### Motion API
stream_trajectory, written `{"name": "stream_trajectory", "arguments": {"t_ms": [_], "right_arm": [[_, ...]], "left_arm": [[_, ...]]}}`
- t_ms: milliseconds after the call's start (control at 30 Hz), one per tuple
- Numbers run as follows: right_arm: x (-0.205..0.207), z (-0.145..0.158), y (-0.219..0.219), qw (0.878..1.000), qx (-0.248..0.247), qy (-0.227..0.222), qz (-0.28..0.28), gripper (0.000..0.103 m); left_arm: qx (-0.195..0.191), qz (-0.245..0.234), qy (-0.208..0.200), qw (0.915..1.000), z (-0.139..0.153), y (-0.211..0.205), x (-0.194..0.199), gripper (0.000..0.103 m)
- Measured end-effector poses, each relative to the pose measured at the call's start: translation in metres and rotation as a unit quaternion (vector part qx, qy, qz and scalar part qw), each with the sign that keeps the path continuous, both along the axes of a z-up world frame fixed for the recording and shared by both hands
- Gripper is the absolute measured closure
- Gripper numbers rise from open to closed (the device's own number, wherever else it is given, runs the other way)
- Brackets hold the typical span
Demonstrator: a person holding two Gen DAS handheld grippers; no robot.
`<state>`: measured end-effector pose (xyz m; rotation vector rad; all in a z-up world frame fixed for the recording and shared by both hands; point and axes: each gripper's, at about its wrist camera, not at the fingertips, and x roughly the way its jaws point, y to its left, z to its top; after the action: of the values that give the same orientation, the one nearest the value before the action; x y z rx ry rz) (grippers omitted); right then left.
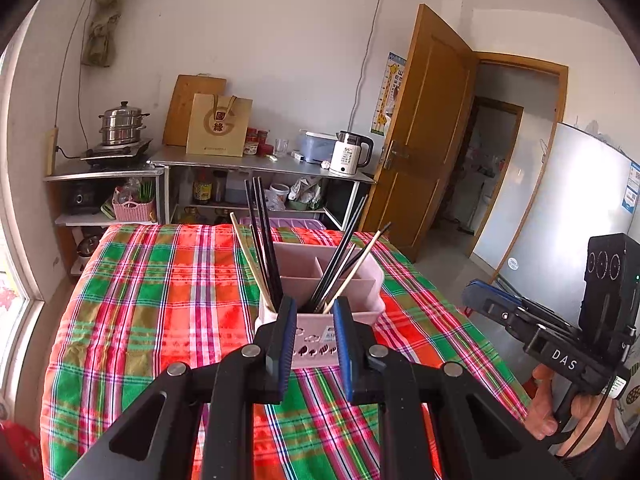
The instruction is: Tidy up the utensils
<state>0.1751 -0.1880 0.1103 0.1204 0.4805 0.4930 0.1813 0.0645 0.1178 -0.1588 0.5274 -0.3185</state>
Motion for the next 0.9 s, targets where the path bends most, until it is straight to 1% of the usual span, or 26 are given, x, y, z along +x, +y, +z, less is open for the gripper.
{"name": "stream_trajectory", "arguments": {"t_ms": [133,200,267,467,600,700,900], "right_arm": [[-0.024,-0.007,-0.006,1.000,-0.008,-0.002,-0.002,0.082],[-0.035,-0.013,-0.008,1.000,-0.011,-0.002,-0.007,0.082],[-0.048,-0.019,-0.010,1.000,-0.015,-0.004,-0.014,0.082],[-0.076,-0.039,-0.009,0.999,-0.030,0.003,-0.020,0.082],[-0.091,-0.052,-0.008,0.999,-0.030,0.013,-0.024,0.082],[-0.101,-0.060,-0.005,0.999,-0.033,0.016,-0.025,0.081],[-0.116,-0.073,-0.006,0.999,-0.032,0.022,-0.037,0.081]], "left_arm": [[0.004,0.010,0.001,0.9999,-0.013,0.000,-0.028,0.084],[0.012,0.014,0.003,0.9998,-0.020,-0.004,-0.040,0.078],[0.017,0.017,-0.001,0.9997,-0.028,-0.007,-0.055,0.074],[0.035,0.020,0.000,0.9992,-0.052,-0.024,-0.090,0.072],[0.044,0.028,-0.001,0.9987,-0.066,-0.030,-0.108,0.065],[0.037,0.035,-0.002,0.9987,-0.074,-0.030,-0.120,0.065],[0.040,0.049,-0.004,0.9980,-0.086,-0.030,-0.136,0.065]]}}
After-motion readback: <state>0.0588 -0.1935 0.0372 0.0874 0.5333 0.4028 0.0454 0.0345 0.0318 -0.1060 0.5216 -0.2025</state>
